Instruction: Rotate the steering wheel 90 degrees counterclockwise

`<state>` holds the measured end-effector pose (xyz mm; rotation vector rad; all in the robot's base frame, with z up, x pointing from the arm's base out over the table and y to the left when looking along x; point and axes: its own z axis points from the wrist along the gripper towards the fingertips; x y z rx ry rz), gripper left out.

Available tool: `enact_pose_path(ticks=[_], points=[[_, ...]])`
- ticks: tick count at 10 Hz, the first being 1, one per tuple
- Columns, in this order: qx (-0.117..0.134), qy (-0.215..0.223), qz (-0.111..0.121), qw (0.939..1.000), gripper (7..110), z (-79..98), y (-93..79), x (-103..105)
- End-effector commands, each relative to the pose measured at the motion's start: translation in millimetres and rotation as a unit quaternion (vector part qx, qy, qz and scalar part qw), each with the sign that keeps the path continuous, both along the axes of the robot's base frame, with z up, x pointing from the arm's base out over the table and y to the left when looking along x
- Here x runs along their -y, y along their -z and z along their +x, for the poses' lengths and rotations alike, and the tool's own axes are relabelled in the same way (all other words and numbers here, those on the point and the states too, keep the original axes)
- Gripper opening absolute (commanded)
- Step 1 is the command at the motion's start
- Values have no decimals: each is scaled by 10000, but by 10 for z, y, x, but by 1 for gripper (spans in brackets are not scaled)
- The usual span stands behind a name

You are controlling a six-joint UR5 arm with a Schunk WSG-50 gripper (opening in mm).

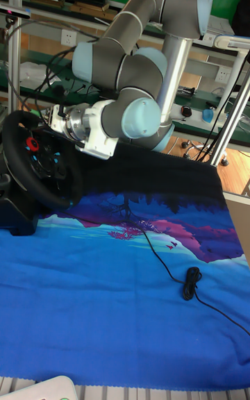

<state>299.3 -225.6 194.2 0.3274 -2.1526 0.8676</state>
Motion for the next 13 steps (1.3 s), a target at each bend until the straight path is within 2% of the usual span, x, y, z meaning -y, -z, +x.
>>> enact_pose_path(ticks=[1,3,4,6,8,10,11,12,13], points=[[143,-123,-407,9990,7,211,-223,-94],[265,-34,-692,9972,7,298,-357,-341],[255,30,-764,9967,7,310,-354,-422],[289,247,-439,9983,7,266,-109,-594],[482,79,-495,9976,7,310,108,-397],[563,-17,-701,9960,7,225,147,-180],[482,10,-747,9960,7,148,104,-173],[235,64,-719,9971,7,64,55,-185],[121,4,-748,9971,7,61,13,-157]])
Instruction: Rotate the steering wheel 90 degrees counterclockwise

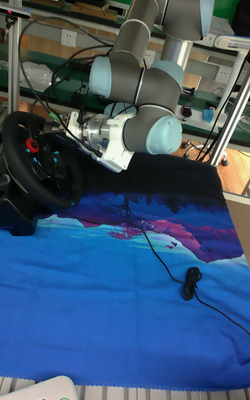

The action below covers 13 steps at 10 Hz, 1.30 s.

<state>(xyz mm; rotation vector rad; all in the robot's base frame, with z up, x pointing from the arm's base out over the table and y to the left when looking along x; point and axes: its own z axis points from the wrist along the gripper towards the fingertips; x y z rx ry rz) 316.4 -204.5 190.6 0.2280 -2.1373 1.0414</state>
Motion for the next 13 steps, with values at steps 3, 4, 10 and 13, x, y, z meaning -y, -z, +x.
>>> enact_pose_path(ticks=[3,4,10,13], points=[[253,-312,316,9987,7,222,71,-44],[523,-367,518,9966,7,353,112,-210],[1789,-1436,324,9728,7,1305,95,-491],[1880,-2145,-535,9570,7,1545,-264,-393]])
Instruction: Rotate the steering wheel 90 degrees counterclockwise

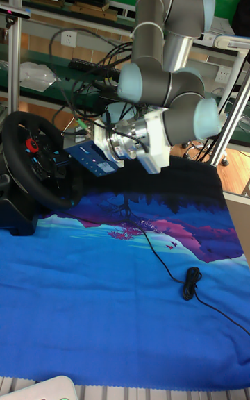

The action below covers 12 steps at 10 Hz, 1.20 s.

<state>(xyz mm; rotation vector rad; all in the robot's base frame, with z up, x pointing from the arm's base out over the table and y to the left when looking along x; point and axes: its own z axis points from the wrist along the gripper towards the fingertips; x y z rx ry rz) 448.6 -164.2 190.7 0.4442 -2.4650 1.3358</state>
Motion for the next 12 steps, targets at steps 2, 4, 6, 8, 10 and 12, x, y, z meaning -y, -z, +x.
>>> enact_pose_path(ticks=[2,4,6,8,10,12], points=[[340,-498,-1070,9924,7,296,-382,128],[332,-420,-1294,9901,7,323,-292,382],[320,-527,-1426,9878,7,393,-277,643],[-74,-490,-1306,9902,7,295,-362,795],[-397,-371,-1147,9919,7,146,-476,736],[-636,-124,-893,9939,7,-39,-537,427]])
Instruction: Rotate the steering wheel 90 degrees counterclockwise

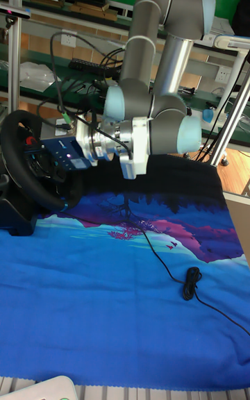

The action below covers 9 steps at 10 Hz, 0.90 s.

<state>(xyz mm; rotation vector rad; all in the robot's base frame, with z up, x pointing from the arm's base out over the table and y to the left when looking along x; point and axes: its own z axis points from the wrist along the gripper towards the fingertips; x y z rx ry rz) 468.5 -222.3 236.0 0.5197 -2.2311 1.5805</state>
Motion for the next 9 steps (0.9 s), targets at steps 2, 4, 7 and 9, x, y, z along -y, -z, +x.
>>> enact_pose_path(ticks=[2,4,7,9], points=[[-405,428,384,9975,7,-352,-9,-233],[-670,672,433,9945,7,-541,214,-85],[-767,748,192,9941,7,-675,145,86],[-898,818,51,9926,7,-740,23,112]])
